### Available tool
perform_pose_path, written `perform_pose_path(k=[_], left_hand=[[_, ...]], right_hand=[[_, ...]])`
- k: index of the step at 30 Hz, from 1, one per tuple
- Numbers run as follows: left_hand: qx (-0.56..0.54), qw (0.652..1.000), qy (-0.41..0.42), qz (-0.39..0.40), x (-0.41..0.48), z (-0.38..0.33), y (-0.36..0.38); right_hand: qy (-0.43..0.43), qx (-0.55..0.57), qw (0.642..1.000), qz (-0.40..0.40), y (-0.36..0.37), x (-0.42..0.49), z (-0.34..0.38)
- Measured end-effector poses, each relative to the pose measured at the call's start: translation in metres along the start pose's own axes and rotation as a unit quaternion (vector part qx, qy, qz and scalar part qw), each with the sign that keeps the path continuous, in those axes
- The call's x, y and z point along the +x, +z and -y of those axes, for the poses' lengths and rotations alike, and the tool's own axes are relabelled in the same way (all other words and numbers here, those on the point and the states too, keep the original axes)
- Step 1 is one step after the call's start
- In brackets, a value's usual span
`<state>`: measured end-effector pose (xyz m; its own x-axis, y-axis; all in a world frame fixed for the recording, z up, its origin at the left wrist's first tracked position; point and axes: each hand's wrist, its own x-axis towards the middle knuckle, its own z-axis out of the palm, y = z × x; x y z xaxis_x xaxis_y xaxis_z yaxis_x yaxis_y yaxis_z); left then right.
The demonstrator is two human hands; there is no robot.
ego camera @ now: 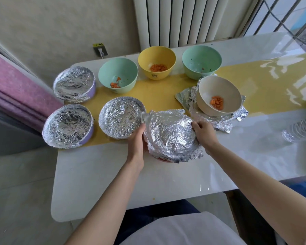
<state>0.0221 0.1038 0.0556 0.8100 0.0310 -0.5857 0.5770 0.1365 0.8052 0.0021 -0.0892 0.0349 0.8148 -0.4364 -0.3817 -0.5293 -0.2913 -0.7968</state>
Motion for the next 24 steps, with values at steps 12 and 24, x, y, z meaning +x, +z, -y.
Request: perform_pose_path(k=[12,24], left_hand=[[0.256,0.957,0.136,0.015,0.0,0.017,-0.008],[0.293,0.946,0.134,-0.036,0.006,0.027,-0.01]], right_hand=[[-0.029,-0.113,0.993,-0.026,0.007,0.0,-0.013],[-0.044,-0.173,0.982,-0.065,0.013,-0.005,-0.024]])
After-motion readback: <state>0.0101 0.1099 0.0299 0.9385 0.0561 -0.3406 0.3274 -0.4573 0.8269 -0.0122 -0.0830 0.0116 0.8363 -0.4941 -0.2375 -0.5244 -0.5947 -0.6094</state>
